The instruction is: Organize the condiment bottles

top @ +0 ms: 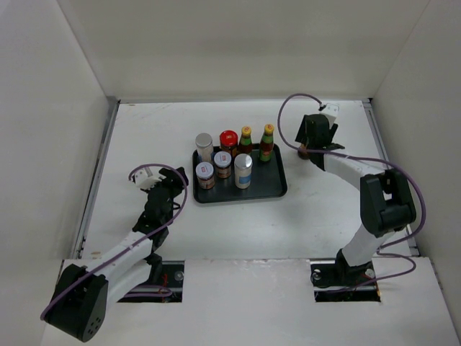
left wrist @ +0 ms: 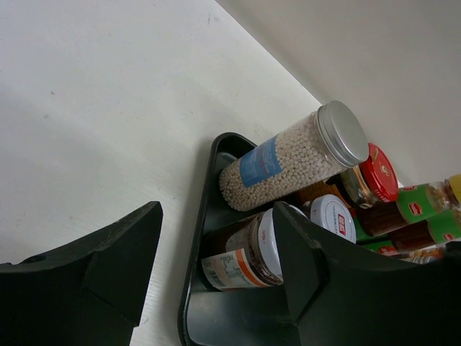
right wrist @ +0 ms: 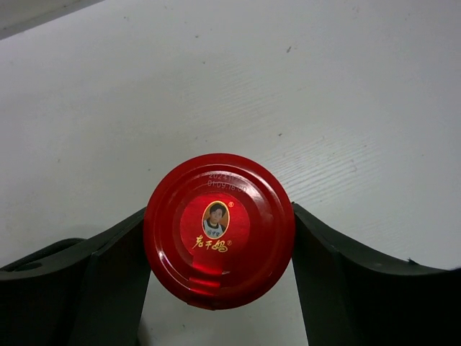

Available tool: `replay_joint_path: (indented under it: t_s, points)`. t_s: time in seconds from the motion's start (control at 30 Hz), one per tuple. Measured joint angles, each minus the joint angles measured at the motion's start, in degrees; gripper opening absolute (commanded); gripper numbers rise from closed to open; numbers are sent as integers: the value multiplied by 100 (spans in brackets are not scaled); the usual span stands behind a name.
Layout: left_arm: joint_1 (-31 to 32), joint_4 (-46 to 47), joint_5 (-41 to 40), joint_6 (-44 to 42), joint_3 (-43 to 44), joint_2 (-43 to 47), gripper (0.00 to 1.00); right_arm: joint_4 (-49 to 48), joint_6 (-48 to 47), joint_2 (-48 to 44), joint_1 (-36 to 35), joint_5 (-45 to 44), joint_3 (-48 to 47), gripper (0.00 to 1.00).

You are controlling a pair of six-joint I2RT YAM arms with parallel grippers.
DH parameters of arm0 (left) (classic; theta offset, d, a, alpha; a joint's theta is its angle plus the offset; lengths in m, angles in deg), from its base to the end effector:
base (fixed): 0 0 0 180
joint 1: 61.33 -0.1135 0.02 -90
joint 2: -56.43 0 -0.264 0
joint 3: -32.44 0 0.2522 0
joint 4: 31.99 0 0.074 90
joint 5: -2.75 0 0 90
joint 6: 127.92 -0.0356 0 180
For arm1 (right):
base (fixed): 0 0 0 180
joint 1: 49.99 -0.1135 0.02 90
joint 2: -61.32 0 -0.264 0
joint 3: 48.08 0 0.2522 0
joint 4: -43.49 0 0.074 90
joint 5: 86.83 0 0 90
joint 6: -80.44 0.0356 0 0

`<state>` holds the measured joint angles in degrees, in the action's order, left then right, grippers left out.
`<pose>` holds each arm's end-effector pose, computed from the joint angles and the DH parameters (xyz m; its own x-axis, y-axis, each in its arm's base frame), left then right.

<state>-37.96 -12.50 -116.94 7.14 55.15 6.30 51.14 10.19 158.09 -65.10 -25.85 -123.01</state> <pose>0.1709 -0.0546 0.1855 -0.0146 -0.6636 -0.7480 -0.1643 0.7395 -0.6528 0.3682 0.0815 0.2301 -0.3866 0.2017 -0.8999 0.3297 0.9415 0.0694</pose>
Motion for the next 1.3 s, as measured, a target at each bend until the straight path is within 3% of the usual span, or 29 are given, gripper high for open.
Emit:
replay_joint_path:
  t_s: [0.13,0.4,0.63,0.8,0.93,1.17,1.3]
  points:
    - [-11,-2,0,0,0,0,61,37,17,-22,9,13,-9,56]
    - [-11,-2,0,0,0,11,61,490,61,-911,-177,-63,538,54]
    - [-11,0,22,4,0,2,62,608,63,-2297,-940,-116,1244,53]
    - [-9,7,37,17,0,-153,64,562,63,-2638,-1692,-79,1440,54]
    - [-9,-2,48,20,0,-304,71,313,55,-2538,-2166,52,1451,55]
    - [-24,-7,68,24,0,-330,98,-459,-55,-1690,-2538,188,1451,56]
    - [-59,-20,61,33,2,-330,100,-509,-162,-1266,-2566,155,1451,62]
